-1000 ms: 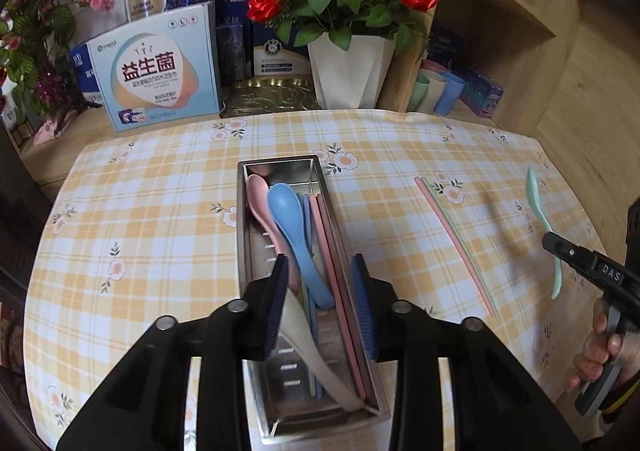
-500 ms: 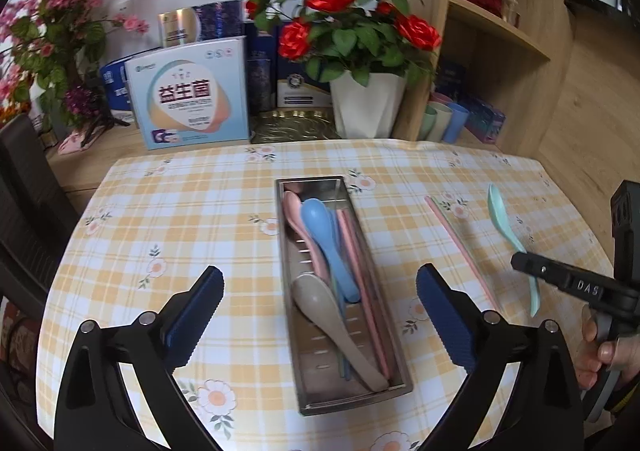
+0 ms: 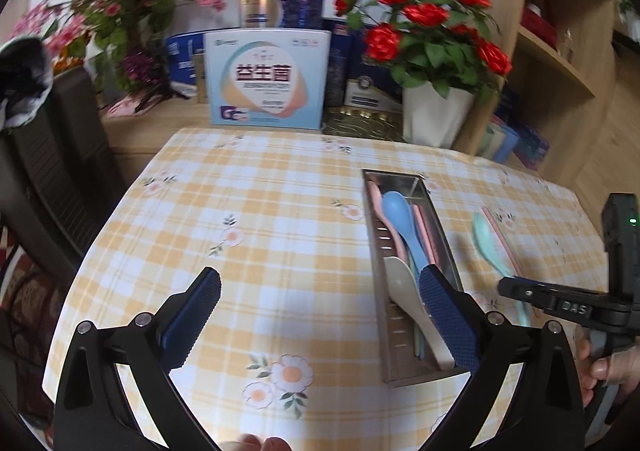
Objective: Organize utensils
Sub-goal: 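Carry the mint-green spoon to the basket with the right gripper and lower it in, then open the right gripper and withdraw it from the basket, then grasp the second pink chopstick with the left gripper and lift it, then grasp the green chopstick with the right gripper while the left carries the pink chopstick to the basket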
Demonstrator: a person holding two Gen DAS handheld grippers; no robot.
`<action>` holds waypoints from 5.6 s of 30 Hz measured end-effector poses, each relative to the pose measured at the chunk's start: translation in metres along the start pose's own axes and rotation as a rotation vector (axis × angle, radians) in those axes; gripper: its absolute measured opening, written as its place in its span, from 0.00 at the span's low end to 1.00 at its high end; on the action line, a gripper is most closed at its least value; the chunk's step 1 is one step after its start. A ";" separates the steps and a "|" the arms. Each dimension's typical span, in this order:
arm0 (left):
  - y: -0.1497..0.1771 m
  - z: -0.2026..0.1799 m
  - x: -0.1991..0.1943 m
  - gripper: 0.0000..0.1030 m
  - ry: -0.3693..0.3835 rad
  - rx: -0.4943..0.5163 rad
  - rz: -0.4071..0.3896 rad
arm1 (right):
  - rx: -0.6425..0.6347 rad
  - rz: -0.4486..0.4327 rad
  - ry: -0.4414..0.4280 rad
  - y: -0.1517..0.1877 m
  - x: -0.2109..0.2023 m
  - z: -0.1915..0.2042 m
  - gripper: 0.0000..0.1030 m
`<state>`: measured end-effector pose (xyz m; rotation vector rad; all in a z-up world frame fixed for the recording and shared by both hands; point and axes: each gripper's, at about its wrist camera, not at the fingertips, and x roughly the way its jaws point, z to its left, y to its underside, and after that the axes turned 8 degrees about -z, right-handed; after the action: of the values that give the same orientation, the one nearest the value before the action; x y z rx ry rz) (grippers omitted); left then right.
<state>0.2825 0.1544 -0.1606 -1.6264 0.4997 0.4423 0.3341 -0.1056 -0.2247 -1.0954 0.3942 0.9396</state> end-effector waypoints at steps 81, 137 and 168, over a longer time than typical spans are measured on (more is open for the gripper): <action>0.026 -0.259 0.154 0.28 0.276 0.098 0.293 | 0.106 -0.450 0.338 -0.002 -0.128 -0.204 0.84; 0.044 -0.269 0.146 0.06 0.147 0.252 0.263 | 0.279 -0.344 0.384 0.008 -0.112 -0.238 0.84; 0.011 -0.107 0.056 0.06 0.044 -0.097 0.100 | -0.100 -0.036 0.314 -0.044 0.031 -0.133 0.17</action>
<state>0.3230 0.0439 -0.1890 -1.7127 0.6022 0.5130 0.4091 -0.2152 -0.2790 -1.3427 0.5870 0.7622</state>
